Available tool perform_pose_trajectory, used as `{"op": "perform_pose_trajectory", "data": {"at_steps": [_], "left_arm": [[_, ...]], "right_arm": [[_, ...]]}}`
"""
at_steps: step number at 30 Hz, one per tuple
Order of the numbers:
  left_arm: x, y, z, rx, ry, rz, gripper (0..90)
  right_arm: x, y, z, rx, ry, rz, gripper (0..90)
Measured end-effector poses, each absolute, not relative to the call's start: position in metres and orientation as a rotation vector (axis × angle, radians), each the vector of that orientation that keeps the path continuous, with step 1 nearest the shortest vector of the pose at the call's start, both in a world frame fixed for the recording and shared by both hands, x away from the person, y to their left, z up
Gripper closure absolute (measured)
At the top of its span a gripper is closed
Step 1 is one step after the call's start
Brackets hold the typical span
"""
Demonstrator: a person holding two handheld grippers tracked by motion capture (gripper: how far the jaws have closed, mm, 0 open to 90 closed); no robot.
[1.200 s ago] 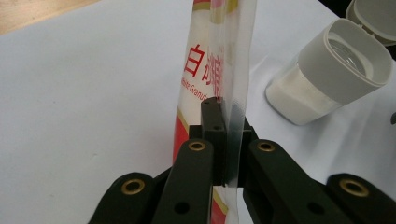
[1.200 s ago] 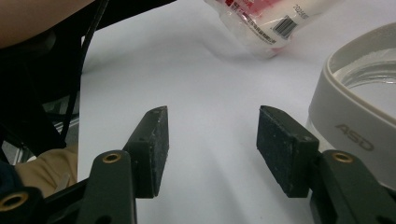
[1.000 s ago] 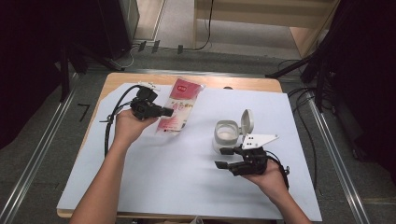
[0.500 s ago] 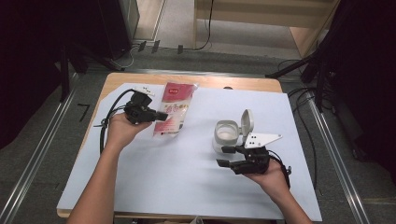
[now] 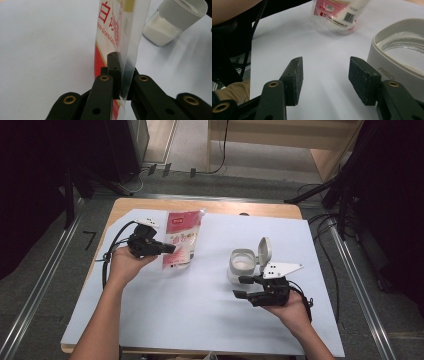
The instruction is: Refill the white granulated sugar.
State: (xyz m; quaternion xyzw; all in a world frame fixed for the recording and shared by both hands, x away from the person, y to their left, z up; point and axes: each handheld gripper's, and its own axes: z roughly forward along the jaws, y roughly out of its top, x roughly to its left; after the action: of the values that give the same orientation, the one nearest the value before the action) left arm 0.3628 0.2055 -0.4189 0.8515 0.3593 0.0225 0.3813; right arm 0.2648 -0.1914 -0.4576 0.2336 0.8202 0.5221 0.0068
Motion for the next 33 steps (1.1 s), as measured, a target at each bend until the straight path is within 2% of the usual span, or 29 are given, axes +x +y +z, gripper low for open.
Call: {"op": "perform_pose_trajectory", "data": {"at_steps": [18,33], "left_arm": [[0.352,0.220,-0.420,2.136,0.904,0.039,83.7],[0.349,0.219,-0.422,2.127,0.890,0.009,69.7]], "right_arm": [[0.265,-0.192,-0.457,0.720,2.563,1.613,45.9],[0.266,-0.192,-0.458,0.723,2.570,1.598,45.8]]}}
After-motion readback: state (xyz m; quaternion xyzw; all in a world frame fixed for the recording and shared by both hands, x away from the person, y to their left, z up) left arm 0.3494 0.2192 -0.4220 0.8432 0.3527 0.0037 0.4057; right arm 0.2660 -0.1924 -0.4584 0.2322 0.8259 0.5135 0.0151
